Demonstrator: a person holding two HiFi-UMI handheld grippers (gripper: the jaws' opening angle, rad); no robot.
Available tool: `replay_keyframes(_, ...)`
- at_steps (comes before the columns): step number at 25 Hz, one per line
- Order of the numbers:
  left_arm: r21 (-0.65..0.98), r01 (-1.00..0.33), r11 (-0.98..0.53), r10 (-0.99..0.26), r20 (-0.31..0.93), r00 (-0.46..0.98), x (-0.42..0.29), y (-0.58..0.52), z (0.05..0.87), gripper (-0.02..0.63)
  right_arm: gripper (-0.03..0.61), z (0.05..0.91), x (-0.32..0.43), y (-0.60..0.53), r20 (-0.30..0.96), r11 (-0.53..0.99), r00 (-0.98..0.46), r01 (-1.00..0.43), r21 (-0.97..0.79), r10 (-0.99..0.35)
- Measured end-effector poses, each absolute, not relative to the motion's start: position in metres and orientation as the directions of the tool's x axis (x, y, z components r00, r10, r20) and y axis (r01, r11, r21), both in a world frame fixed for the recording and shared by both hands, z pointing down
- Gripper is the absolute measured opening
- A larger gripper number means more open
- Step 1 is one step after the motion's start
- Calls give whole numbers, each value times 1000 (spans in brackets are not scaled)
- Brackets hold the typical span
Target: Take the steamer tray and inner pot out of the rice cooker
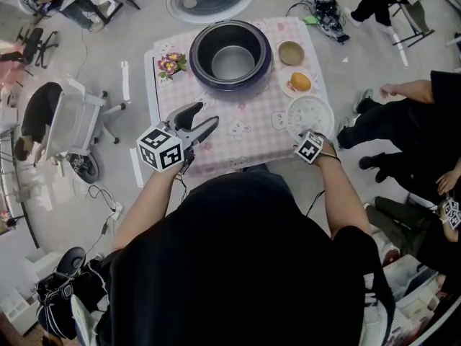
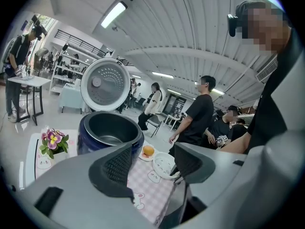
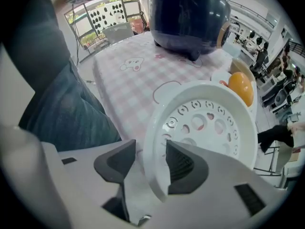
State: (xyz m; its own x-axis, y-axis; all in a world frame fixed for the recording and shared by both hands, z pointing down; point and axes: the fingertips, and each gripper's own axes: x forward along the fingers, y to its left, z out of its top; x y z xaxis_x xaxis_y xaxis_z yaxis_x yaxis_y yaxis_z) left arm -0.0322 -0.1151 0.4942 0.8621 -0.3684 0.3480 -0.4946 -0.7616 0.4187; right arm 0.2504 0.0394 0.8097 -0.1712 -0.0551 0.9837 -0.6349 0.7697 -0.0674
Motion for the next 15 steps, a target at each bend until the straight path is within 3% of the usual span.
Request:
replay_keyframes(6,419,-490,-765,-370,336,866,-30,-115,492,296,271,783,253,26,969,756,-217,-653,-55,-117)
replay_keyframes(15,413,-490,-767,-387,311,868,-32,-118,483,296,276,712,245,-35,893,693,-332,-721,-34,-302)
